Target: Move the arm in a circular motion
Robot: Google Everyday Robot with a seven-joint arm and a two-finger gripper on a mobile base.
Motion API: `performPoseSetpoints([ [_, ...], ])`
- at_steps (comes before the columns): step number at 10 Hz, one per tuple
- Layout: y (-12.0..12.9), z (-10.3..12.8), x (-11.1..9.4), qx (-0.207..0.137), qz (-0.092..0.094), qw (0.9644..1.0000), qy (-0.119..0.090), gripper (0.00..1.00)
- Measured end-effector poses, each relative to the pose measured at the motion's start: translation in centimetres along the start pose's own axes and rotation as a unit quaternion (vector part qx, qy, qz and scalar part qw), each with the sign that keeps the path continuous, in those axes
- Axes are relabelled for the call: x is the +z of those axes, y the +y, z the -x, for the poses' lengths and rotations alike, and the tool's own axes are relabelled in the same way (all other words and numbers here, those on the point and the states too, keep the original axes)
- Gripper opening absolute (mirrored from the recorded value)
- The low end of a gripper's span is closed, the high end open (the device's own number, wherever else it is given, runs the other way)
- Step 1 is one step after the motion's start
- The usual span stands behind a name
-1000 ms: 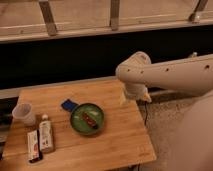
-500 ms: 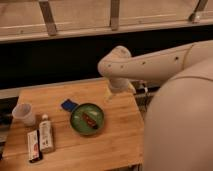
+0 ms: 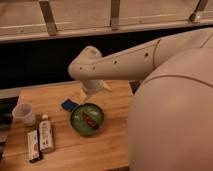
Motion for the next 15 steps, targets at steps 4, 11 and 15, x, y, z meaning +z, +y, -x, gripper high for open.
performPoseSetpoints([
  [4,3.7,-3.3,-0.8,0.013,-0.003,0.9997,0.02,0.8],
  [11,-7.3,-15.2,-0.2,0.13,-0.061,0.9865,0.079,0.8],
  [15,-17.7,-14.9,1.5,0.175,-0.076,0.9777,0.089,0.8],
])
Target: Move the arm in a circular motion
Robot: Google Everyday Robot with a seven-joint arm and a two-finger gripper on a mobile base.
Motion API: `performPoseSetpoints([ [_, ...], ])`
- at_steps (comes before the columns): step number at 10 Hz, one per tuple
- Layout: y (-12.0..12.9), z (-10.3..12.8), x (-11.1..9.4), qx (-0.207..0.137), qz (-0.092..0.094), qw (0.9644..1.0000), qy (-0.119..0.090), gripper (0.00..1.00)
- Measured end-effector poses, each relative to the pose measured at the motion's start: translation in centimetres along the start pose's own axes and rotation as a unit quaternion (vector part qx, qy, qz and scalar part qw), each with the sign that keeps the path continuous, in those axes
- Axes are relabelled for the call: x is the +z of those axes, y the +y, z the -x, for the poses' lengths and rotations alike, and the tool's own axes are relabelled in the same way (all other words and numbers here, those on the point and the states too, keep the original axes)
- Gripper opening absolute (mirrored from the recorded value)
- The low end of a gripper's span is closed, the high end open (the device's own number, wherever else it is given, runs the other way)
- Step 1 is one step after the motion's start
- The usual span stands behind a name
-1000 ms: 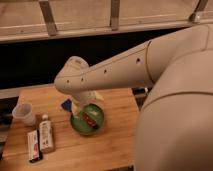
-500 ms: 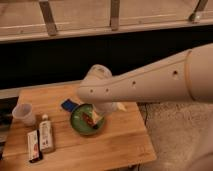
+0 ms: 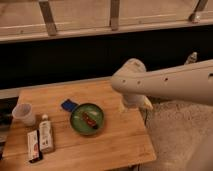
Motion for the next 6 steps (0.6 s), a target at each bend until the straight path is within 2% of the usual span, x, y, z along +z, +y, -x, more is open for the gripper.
performPoseSetpoints([
  [1,-1.0,1.5,0.3,-0.001,0.0,1.0,-0.003,0.8],
  [3,-1.3,4.0,0.4,-0.006,0.005,0.9999,-0.009,0.8],
  [5,0.8,6.4,-0.2,-0.021,0.019,0.9995,-0.018,0.8],
  [6,3.0,8.0,-0.8,-0.035,0.03,0.9987,-0.024,0.8],
])
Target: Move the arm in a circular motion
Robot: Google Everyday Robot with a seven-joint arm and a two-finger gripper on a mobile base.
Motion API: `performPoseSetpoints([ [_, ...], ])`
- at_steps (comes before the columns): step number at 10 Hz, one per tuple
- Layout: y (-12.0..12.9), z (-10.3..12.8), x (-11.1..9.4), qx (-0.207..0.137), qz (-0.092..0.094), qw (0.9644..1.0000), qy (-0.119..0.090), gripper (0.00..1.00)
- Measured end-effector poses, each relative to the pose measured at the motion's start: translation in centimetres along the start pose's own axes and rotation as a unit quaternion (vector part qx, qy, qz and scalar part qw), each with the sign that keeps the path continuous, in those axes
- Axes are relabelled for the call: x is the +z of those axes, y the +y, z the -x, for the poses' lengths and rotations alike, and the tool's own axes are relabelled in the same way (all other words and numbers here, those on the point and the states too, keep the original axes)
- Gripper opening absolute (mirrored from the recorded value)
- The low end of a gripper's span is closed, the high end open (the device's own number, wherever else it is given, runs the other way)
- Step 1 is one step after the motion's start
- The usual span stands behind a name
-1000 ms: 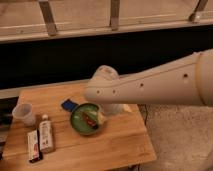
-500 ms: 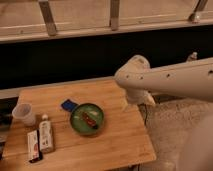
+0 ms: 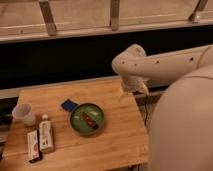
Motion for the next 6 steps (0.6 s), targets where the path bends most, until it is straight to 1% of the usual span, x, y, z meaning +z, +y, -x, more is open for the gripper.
performPoseSetpoints([
  [1,1.7,1.2,-0.4,-0.012,0.009,0.9999,-0.005,0.8],
  [2,4.0,2.5,-0.9,-0.028,0.025,0.9992,-0.01,0.8],
  [3,6.2,3.5,-1.6,-0.046,0.044,0.9979,-0.015,0.8],
  [4,8.5,4.4,-2.3,-0.066,0.063,0.9956,-0.019,0.8],
  [5,11.0,4.9,-3.1,-0.092,0.084,0.9919,-0.024,0.8],
  [6,13.8,5.0,-4.0,-0.117,0.104,0.9873,-0.028,0.8],
])
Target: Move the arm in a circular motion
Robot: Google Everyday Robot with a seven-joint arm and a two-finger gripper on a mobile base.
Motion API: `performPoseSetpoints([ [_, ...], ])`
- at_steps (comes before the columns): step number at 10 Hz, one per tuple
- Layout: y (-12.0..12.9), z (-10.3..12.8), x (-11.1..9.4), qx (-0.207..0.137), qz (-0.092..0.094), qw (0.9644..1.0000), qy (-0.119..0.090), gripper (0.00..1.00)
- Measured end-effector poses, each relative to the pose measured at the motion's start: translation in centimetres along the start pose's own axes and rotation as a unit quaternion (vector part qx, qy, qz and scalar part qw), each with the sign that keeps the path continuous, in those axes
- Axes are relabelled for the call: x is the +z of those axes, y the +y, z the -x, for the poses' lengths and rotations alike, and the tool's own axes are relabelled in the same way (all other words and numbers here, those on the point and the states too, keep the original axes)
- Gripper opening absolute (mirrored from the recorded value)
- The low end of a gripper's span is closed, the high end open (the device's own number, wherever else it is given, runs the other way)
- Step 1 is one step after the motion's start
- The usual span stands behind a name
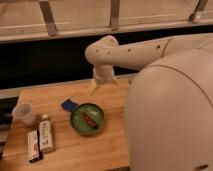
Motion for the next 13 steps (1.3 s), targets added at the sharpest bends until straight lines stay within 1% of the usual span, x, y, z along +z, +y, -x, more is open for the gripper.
performPoseSetpoints([
  [1,3.3,0.2,-0.3,-0.027,0.018,0.9995,-0.005,0.8],
  [2,5.0,0.0,-0.5,-0.04,0.027,0.9988,-0.007,0.8],
  [3,10.8,-2.3,-0.8,-0.085,0.035,0.9957,-0.01,0.8],
  [4,12.3,-3.6,-0.8,-0.087,0.035,0.9956,-0.007,0.8],
  [5,13.1,-4.9,-0.7,-0.082,0.035,0.996,-0.003,0.8],
  [6,13.3,-6.5,-0.6,-0.07,0.032,0.997,0.003,0.8],
  [7,12.7,-8.1,-0.5,-0.053,0.031,0.9981,0.009,0.8],
  [9,9.6,-11.5,-0.2,-0.013,0.028,0.9993,0.022,0.8],
  [11,5.4,-14.6,0.2,0.035,0.026,0.9985,0.035,0.8],
  [12,2.7,-15.8,0.4,0.06,0.02,0.9972,0.039,0.8],
  [13,-0.6,-16.7,0.5,0.083,0.013,0.9954,0.045,0.8],
])
